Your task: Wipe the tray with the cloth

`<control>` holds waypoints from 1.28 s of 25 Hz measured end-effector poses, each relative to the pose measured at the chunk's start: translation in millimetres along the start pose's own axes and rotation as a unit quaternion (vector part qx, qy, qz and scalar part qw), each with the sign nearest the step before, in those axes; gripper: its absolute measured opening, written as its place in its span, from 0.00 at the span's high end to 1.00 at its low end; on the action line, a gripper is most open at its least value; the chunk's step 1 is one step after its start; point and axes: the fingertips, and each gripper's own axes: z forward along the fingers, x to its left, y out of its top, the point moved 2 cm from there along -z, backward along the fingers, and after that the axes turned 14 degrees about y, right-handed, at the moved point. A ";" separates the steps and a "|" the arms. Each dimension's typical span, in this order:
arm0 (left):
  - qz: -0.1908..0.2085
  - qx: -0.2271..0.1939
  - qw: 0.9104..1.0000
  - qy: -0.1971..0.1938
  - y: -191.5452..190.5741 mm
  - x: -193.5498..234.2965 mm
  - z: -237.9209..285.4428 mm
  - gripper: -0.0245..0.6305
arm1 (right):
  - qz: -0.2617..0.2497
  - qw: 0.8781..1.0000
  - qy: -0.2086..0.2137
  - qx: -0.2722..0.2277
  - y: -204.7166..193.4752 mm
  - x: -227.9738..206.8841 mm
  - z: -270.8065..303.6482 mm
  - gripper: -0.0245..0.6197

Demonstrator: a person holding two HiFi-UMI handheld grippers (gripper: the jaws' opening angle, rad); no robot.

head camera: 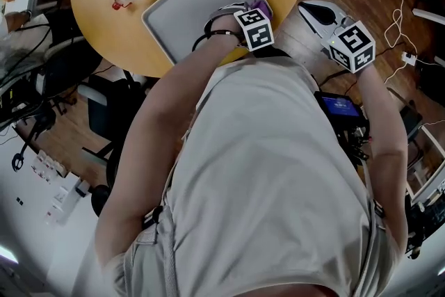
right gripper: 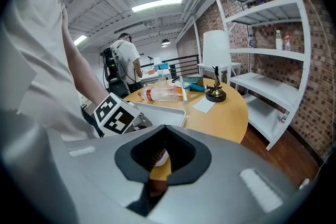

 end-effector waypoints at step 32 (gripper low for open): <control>-0.302 0.081 0.949 0.048 -64.0 180.8 6.8 0.82 | 0.049 0.999 -0.009 -0.001 -21.5 -26.9 -1.6 0.96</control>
